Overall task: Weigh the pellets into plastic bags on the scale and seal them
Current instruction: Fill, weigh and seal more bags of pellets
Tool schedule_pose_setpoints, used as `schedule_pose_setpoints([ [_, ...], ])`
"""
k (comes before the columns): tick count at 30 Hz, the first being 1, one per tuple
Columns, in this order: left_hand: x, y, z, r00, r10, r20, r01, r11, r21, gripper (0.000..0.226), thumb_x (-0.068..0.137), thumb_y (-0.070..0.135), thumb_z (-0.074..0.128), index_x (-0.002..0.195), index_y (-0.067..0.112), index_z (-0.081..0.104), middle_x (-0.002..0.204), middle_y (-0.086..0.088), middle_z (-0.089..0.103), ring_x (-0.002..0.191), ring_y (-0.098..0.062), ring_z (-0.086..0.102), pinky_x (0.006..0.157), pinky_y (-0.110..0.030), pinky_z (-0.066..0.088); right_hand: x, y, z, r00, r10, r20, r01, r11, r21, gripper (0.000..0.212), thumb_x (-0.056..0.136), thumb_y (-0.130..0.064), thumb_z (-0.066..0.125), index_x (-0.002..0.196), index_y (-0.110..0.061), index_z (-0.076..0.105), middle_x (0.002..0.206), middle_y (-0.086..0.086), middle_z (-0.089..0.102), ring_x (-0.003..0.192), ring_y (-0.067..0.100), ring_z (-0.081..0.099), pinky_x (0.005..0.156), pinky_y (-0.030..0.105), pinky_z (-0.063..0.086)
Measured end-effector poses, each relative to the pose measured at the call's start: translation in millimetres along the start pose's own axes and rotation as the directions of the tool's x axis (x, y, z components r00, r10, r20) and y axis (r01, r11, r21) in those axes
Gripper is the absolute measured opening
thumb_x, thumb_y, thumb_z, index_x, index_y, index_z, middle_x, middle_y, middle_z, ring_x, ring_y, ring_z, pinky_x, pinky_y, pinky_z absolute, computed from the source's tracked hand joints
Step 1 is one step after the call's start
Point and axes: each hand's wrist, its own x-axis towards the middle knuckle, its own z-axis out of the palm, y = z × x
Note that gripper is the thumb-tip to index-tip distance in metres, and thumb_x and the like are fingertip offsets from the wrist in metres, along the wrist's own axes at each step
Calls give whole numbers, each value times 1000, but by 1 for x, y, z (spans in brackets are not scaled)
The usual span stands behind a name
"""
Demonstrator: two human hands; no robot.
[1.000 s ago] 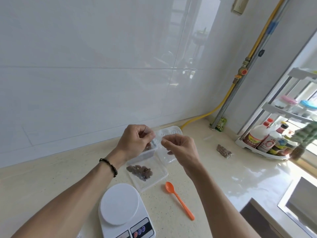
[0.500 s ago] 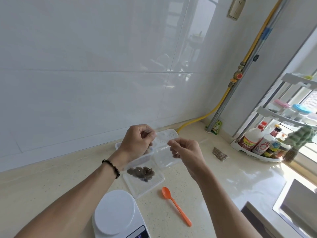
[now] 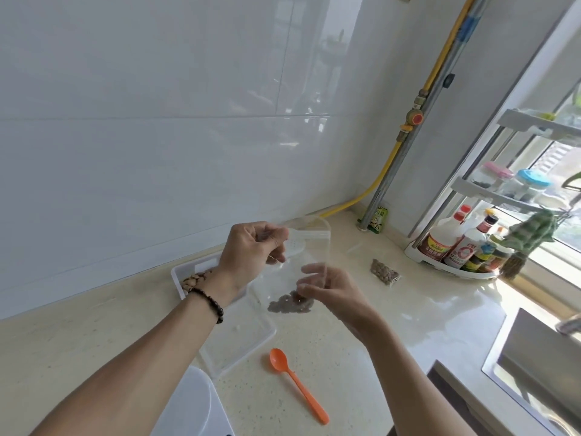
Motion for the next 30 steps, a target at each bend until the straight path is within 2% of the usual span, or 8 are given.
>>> schedule_pose_setpoints([
  [3, 27, -17, 25, 991, -66, -120, 56, 995, -85, 12, 89, 18, 67, 83, 8, 69, 60, 0, 65, 54, -13, 65, 51, -18, 49, 13, 30, -29, 995, 96, 8, -97, 995, 12, 29, 84, 12, 63, 109, -3, 60, 86, 3, 72, 74, 6, 70, 66, 16, 50],
  [6, 64, -55, 57, 972, -99, -215, 110, 993, 42, 14, 94, 18, 62, 85, 10, 69, 69, -6, 66, 55, -12, 65, 54, -24, 54, 34, 63, -74, 987, 160, -1, -160, 987, -4, 18, 87, 7, 63, 100, -6, 61, 82, 9, 72, 70, 16, 68, 67, 28, 49],
  [10, 106, -124, 101, 976, -151, -159, 202, 898, 391, 26, 96, 21, 54, 86, 0, 66, 85, -12, 69, 70, -23, 66, 74, -44, 59, 68, 106, -143, 953, 229, -200, -209, 971, 114, 19, 84, 0, 72, 100, -1, 62, 72, 14, 67, 60, 20, 59, 58, 29, 50],
  [17, 175, -218, 209, 987, -134, -87, 158, 719, 677, 17, 89, 17, 61, 76, 11, 69, 69, 3, 67, 70, -16, 63, 64, -36, 53, 145, 211, -230, 873, 313, -375, -384, 914, -132, 17, 82, -14, 72, 97, -12, 63, 56, -5, 66, 51, 8, 59, 55, 26, 49],
  [20, 200, -245, 235, 987, -153, -53, 141, 650, 747, 16, 88, 15, 60, 73, 13, 67, 70, 4, 66, 69, -17, 63, 62, -36, 54, 168, 236, -240, 858, 355, -372, -456, 859, -231, 22, 82, -18, 68, 103, -16, 64, 76, -4, 70, 66, 10, 65, 48, 20, 43],
  [24, 219, -266, 246, 990, -140, -32, 108, 581, 807, 10, 90, 16, 58, 94, 10, 66, 91, -3, 68, 86, -24, 63, 70, -41, 54, 180, 261, -244, 909, 227, -349, -386, 771, -506, 34, 86, -24, 66, 117, -13, 59, 102, 7, 68, 95, 27, 63, 75, 35, 52],
  [27, 217, -279, 244, 992, -53, 114, -89, 344, 935, 46, 91, 25, 61, 133, 12, 49, 129, -12, 51, 117, -31, 49, 88, -44, 48, 180, 269, -244, 944, 33, -329, -276, 628, -727, 44, 85, -35, 67, 125, -18, 59, 123, 5, 58, 114, 28, 49, 87, 38, 44],
  [30, 202, -284, 247, 942, -53, 332, -319, 174, 932, 50, 92, 33, 55, 138, 13, 46, 142, -14, 45, 133, -34, 39, 107, -52, 33, 180, 267, -238, 980, -72, -184, -112, 566, -817, 48, 86, -47, 57, 128, -23, 60, 139, 4, 54, 130, 30, 45, 101, 44, 39],
])
